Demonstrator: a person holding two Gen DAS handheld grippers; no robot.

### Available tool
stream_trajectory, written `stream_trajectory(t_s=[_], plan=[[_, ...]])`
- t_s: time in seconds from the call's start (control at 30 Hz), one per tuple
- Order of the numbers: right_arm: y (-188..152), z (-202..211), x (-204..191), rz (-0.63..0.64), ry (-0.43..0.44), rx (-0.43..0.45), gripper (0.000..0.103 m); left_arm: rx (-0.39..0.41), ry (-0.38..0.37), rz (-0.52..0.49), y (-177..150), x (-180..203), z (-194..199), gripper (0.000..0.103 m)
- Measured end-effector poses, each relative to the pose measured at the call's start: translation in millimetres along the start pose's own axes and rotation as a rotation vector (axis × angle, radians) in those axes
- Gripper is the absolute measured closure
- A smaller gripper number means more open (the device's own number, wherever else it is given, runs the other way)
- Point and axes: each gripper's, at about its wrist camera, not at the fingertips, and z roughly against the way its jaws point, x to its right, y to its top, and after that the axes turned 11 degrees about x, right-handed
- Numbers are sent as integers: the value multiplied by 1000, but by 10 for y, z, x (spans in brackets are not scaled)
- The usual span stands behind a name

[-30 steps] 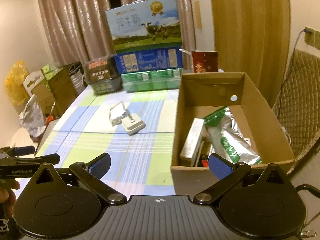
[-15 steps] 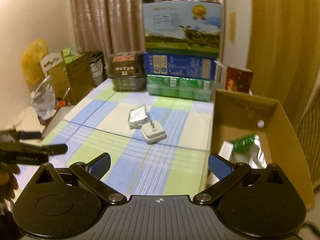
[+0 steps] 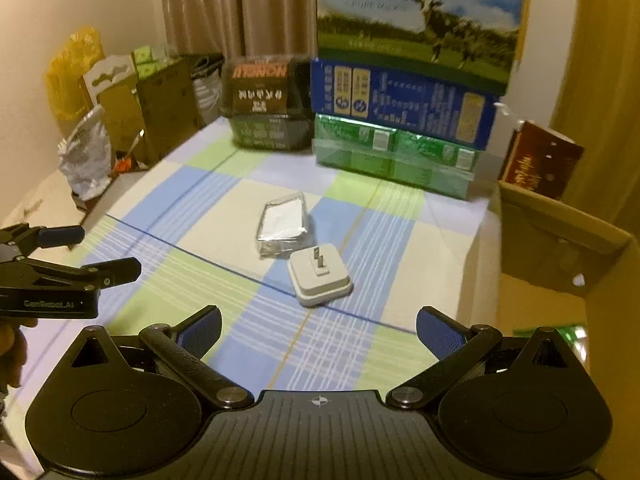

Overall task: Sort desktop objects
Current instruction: 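Withdraw both tools from the cardboard box back over the table, then move the left tool to the clear plastic box while the right tool approaches the white plug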

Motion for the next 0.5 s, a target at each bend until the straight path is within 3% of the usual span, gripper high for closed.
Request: stream_trajectory(t_s=[0.3,0.5], plan=[[29,-771,47,99,24,-84,3,-69,6,-2,-140,-61,-659,1],[24,-1281,50,162,36,-148,10,-62,-14,-48,-43,-89,-926,1]])
